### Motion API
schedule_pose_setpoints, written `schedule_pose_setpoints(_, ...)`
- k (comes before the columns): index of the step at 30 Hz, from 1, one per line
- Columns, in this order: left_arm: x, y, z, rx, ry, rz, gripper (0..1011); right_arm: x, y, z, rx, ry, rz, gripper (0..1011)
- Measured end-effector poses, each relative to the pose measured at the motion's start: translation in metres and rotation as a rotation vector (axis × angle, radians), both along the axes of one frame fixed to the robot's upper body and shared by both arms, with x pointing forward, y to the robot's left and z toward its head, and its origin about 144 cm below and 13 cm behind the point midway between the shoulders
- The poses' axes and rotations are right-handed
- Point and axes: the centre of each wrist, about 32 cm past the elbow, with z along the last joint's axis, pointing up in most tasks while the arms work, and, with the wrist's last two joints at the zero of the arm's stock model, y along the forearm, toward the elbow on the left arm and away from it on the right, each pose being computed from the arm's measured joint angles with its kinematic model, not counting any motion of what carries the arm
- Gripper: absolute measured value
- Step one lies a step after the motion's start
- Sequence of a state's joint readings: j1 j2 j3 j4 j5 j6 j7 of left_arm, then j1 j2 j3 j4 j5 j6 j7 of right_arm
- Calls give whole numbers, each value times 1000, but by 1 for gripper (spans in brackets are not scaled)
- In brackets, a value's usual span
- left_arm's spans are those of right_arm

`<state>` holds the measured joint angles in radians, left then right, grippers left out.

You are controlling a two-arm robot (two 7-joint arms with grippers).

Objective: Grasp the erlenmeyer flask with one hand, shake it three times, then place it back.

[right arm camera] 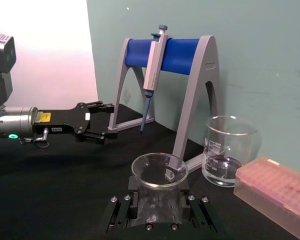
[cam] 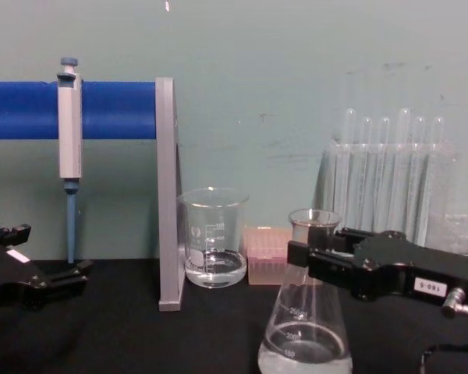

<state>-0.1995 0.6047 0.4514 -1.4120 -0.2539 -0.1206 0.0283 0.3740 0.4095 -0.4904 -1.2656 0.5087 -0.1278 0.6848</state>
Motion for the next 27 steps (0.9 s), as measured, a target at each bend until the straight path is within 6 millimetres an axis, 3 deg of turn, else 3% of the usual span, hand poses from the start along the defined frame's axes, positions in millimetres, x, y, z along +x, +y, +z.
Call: schedule_pose_setpoints(27, 0, 0, 0, 0, 0, 0, 1001, 6, -1, -7, -15, 31, 19, 449)
